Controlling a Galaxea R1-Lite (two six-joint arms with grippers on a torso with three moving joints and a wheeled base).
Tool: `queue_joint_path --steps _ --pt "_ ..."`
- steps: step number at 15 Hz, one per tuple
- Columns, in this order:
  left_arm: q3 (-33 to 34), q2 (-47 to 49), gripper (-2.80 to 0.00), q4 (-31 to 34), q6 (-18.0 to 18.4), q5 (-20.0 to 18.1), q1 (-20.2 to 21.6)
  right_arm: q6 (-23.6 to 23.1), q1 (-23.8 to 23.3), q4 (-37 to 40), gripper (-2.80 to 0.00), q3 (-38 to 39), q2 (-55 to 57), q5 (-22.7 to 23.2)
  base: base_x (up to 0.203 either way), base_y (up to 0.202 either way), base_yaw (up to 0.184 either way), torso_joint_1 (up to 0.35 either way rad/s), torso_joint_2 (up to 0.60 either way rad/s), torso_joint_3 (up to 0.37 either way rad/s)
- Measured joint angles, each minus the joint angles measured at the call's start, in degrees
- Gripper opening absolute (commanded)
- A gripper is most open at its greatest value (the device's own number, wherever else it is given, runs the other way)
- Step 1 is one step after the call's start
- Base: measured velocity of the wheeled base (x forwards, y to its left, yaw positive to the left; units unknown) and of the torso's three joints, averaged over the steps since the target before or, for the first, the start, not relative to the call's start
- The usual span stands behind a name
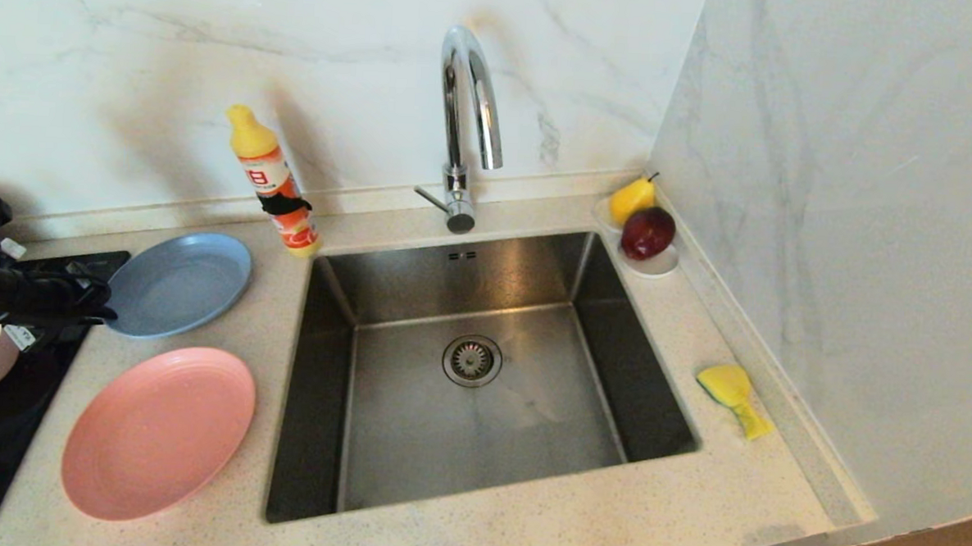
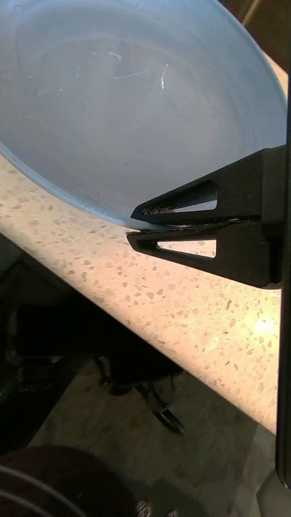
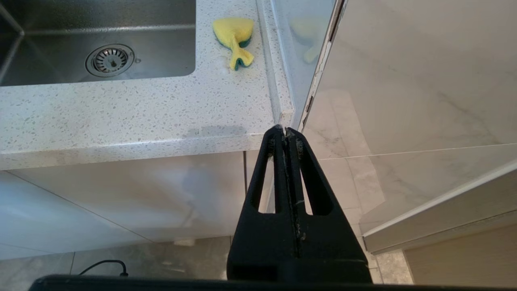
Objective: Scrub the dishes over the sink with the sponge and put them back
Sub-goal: Place the plate on the plate
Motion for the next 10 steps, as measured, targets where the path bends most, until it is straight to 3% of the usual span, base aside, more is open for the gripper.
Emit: queue_joint_path --steps 10 --pt "-6.4 -8.2 -2.8 6.9 1.4 1.1 3.2 0.0 0.0 0.0 -2.8 0.0 0.0 0.0 0.0 0.0 0.0 0.0 0.0 0.0"
